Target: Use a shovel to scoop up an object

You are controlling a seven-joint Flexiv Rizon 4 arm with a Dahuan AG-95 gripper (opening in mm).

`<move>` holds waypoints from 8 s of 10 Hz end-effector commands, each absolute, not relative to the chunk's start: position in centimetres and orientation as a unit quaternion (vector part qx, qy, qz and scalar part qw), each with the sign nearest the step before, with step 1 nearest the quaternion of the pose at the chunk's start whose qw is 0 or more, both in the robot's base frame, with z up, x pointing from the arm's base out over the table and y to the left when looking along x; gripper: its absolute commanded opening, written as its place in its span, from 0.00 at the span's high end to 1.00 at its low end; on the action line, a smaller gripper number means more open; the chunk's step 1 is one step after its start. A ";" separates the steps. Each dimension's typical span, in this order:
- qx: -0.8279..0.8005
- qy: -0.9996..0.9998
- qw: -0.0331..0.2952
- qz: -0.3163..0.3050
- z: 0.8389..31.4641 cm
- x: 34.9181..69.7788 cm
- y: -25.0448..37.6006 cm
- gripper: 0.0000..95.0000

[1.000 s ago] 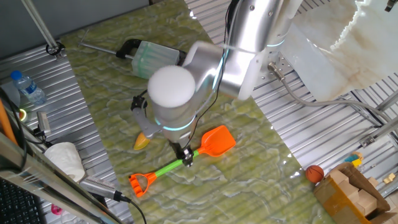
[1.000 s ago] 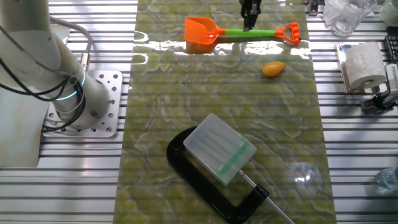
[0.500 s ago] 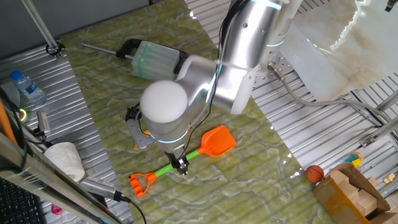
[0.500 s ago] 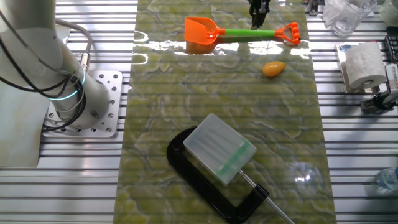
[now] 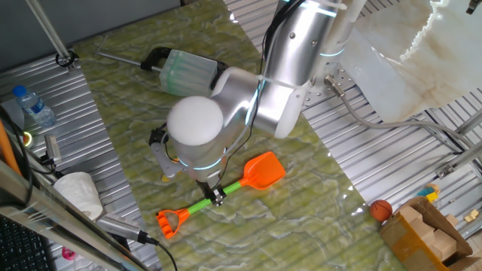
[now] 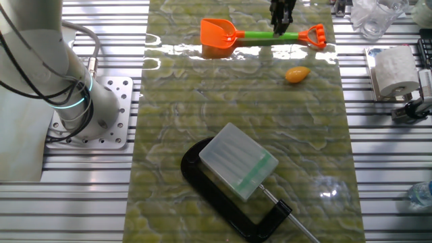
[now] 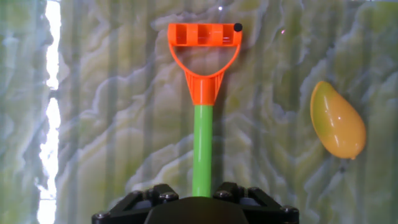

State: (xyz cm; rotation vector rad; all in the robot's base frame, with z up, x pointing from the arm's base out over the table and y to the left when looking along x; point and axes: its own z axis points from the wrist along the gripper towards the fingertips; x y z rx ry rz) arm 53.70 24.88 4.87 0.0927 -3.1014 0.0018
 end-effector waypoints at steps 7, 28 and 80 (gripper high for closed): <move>0.039 -0.999 0.025 0.001 3.6 53.8 25.0 0.60; 0.010 -0.998 0.054 -0.006 2.5 54.9 25.3 0.60; 0.328 -0.936 -0.120 -0.049 14.8 55.3 26.5 1.00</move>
